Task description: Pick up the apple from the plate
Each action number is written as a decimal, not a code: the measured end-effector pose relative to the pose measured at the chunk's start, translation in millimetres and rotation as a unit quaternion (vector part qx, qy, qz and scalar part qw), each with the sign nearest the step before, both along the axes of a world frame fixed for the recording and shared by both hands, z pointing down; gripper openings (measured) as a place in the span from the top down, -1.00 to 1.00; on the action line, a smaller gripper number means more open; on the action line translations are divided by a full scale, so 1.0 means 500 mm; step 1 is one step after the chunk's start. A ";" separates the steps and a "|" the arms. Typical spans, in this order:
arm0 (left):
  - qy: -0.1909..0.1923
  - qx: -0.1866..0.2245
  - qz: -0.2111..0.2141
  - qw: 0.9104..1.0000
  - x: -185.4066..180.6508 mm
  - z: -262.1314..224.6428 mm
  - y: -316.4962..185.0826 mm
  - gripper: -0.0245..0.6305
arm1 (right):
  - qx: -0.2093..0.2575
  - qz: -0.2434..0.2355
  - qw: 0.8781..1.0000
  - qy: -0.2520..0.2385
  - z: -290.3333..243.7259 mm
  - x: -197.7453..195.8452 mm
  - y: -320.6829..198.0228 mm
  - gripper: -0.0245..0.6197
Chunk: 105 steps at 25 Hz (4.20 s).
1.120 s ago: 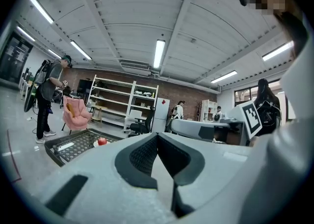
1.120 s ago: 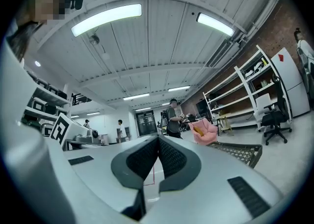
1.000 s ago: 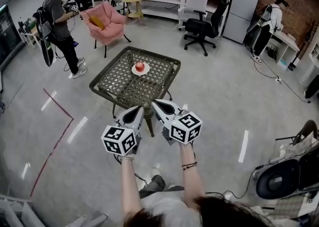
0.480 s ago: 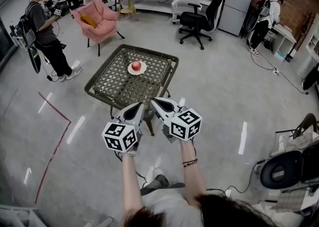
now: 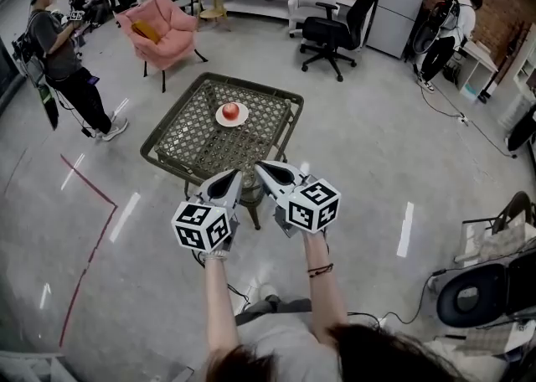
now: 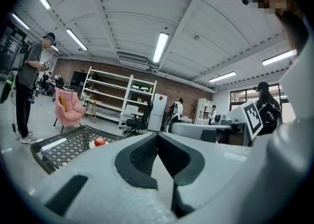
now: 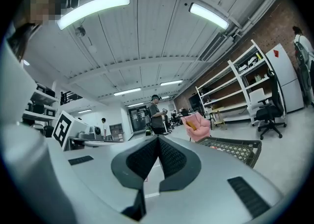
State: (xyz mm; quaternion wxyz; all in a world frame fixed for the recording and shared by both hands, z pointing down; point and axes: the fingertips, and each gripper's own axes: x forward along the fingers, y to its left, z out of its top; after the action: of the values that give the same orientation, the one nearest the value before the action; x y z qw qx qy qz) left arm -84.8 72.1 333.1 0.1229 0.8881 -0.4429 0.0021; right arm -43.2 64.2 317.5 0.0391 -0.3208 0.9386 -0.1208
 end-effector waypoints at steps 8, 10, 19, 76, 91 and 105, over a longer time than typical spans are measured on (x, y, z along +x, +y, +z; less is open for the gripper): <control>0.000 0.000 0.000 1.000 -0.022 0.006 -0.052 0.89 | -0.009 0.001 1.000 -0.001 0.011 -0.010 -0.059 0.90; 0.001 -0.001 0.000 1.000 -0.023 0.007 -0.065 0.89 | -0.013 -0.002 1.000 -0.002 0.016 -0.011 -0.071 0.90; 0.002 -0.010 -0.010 1.000 -0.025 0.021 -0.137 0.89 | -0.021 -0.009 1.000 -0.010 0.022 -0.011 -0.147 0.90; 0.012 -0.061 -0.134 0.989 -0.070 0.093 -0.538 0.89 | -0.071 -0.136 0.988 0.019 0.098 -0.056 -0.582 0.90; 0.015 -0.095 -0.114 0.989 -0.106 0.176 -0.618 0.89 | -0.096 -0.136 0.985 0.036 0.176 -0.098 -0.681 0.90; 0.007 -0.117 -0.102 0.988 -0.131 0.287 -0.679 0.89 | -0.113 -0.145 0.982 0.042 0.278 -0.122 -0.740 0.90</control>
State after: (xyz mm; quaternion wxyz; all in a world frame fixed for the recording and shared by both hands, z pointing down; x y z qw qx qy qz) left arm -150.6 -267.6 476.8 0.2288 0.8177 -0.5271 0.0350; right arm -104.3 -305.6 456.6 -0.0550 -0.1885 0.9564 -0.2164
